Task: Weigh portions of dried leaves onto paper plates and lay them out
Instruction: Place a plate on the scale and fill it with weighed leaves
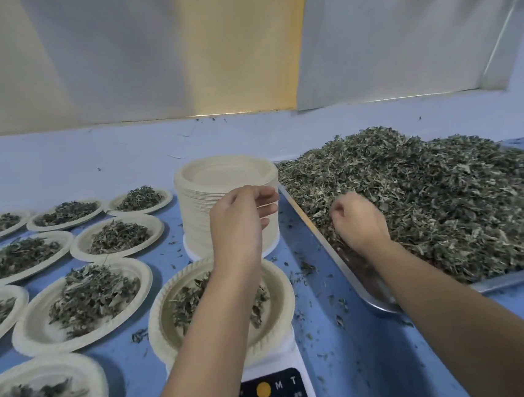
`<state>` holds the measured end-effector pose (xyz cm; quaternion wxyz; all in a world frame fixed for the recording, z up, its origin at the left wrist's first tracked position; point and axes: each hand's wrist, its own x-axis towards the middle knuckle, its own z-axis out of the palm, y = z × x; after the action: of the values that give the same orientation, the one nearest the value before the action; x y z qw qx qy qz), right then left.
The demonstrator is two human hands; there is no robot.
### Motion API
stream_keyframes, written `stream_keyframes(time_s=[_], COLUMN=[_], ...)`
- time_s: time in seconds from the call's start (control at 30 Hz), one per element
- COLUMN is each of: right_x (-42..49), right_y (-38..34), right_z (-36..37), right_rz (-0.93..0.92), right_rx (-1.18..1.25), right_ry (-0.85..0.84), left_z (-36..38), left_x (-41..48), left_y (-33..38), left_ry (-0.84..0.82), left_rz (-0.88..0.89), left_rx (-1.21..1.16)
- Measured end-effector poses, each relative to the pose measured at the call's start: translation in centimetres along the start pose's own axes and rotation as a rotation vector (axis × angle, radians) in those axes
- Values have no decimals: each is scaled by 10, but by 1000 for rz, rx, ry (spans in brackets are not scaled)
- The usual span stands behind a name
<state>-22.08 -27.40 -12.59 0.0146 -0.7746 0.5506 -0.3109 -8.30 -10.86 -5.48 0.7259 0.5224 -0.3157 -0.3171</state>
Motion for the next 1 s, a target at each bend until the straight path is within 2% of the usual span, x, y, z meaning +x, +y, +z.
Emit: stream_keyframes(time_s=[0.07, 0.13, 0.2, 0.27, 0.33, 0.53, 0.6, 0.77, 0.9, 1.0], right_x=[7, 10, 10, 9, 6, 1, -1, -4, -5, -8], right_y=[0, 1, 3, 4, 3, 3, 1, 1, -4, -4], right_z=[5, 13, 21, 24, 21, 6, 6, 11, 7, 7], right_rz=[-158, -229, -168, -80, -56, -117, -127, -53, -86, -103], right_rx=[-164, -287, -320, -266, -216, -161, -211, -330, -253, -329], right_ry=[119, -32, -264, -385, -330, -13, -26, -247, -116, -198], left_z=[0, 0, 0, -1, -2, -6, -7, -9, -11, -12], left_x=[1, 0, -1, 0, 0, 1, 1, 1, 3, 5], left_y=[-2, -3, -4, -4, -3, 1, 2, 2, 3, 3], left_ry=[8, 13, 14, 15, 16, 43, 50, 63, 72, 76], left_rz=[-8, -20, -22, -19, -14, 17, 22, 21, 23, 20], left_rx=[-12, -29, -36, -40, -45, -43, -42, -46, -47, -51])
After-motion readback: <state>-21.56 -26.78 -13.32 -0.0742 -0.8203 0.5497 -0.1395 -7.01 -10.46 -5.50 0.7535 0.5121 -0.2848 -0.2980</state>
